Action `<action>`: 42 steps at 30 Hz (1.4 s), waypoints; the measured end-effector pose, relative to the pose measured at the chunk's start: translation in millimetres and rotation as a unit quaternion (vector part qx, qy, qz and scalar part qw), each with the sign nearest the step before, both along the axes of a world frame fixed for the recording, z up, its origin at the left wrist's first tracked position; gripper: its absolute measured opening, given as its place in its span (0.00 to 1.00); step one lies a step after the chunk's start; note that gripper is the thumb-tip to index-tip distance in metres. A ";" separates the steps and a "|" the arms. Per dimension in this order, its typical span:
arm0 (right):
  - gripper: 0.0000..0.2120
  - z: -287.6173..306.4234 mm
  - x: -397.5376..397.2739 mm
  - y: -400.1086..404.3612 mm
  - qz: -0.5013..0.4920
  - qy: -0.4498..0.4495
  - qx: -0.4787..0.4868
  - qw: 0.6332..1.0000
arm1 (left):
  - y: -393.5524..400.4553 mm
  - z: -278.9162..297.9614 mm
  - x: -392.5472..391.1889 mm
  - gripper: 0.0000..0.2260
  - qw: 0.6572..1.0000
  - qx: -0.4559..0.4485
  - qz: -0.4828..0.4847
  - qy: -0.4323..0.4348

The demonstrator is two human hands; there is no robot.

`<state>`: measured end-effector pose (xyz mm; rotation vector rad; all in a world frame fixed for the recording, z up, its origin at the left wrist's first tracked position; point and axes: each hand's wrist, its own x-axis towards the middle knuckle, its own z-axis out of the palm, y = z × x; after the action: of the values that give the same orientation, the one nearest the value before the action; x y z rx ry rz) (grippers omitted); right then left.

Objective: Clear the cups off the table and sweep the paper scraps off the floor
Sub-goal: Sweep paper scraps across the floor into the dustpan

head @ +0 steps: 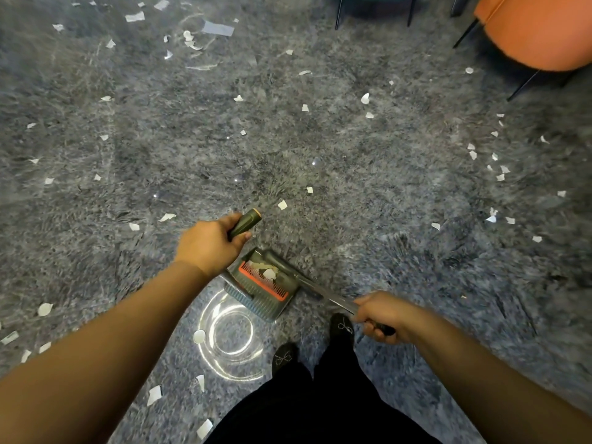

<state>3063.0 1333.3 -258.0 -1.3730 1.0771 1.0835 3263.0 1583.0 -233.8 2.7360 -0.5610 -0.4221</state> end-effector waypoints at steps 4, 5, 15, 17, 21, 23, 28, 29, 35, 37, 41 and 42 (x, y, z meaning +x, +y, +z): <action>0.17 14.1 -1.4 -6.0 -0.014 -0.011 -0.021 1.000 | 11.0 1.7 -0.7 0.22 1.000 -0.001 0.017 0.012; 0.16 17.0 -0.8 -6.6 -0.019 -0.012 -0.025 0.999 | 14.0 1.7 -0.9 0.22 1.000 -0.002 0.021 0.013; 0.17 22.0 14.4 -4.2 -0.088 -0.041 -0.046 0.994 | 22.2 8.4 6.9 0.22 0.997 -0.028 0.067 0.017; 0.20 20.1 22.4 -11.3 -0.108 -0.045 -0.051 0.992 | 17.5 9.2 15.2 0.22 0.996 -0.040 0.078 0.011; 0.25 19.4 49.1 -33.3 -0.135 -0.069 -0.065 0.986 | -3.8 8.8 38.6 0.22 0.994 -0.045 0.095 0.003; 0.24 19.3 67.6 -50.4 -0.141 -0.079 -0.071 0.984 | -17.8 6.9 55.8 0.23 0.993 -0.043 0.107 0.008; 0.26 10.3 126.6 -101.9 -0.135 -0.090 -0.095 0.982 | -61.5 2.4 101.5 0.22 0.992 -0.017 0.125 0.014; 0.27 8.1 138.6 -112.2 -0.141 -0.093 -0.100 0.981 | -70.0 2.7 110.3 0.22 0.991 -0.011 0.130 0.018; 0.16 -11.4 205.1 -164.8 -0.125 -0.070 -0.113 0.983 | -107.6 -2.7 164.5 0.22 0.988 -0.001 0.145 0.047; 0.16 -15.9 223.4 -175.4 -0.099 -0.052 -0.124 0.986 | -114.7 -1.8 175.3 0.22 0.988 -0.007 0.150 0.042; 0.10 -19.1 251.3 -181.8 -0.065 -0.029 -0.114 0.991 | -117.3 -1.4 187.6 0.23 0.987 -0.013 0.153 0.037; 0.06 -19.6 256.1 -181.0 -0.053 -0.022 -0.106 0.993 | -117.4 -1.6 189.4 0.22 0.988 -0.010 0.151 0.033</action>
<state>3319.0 1152.3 -277.6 -1.4821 1.2449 0.8770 3452.4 1465.6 -235.4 2.7137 -0.1276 -0.4259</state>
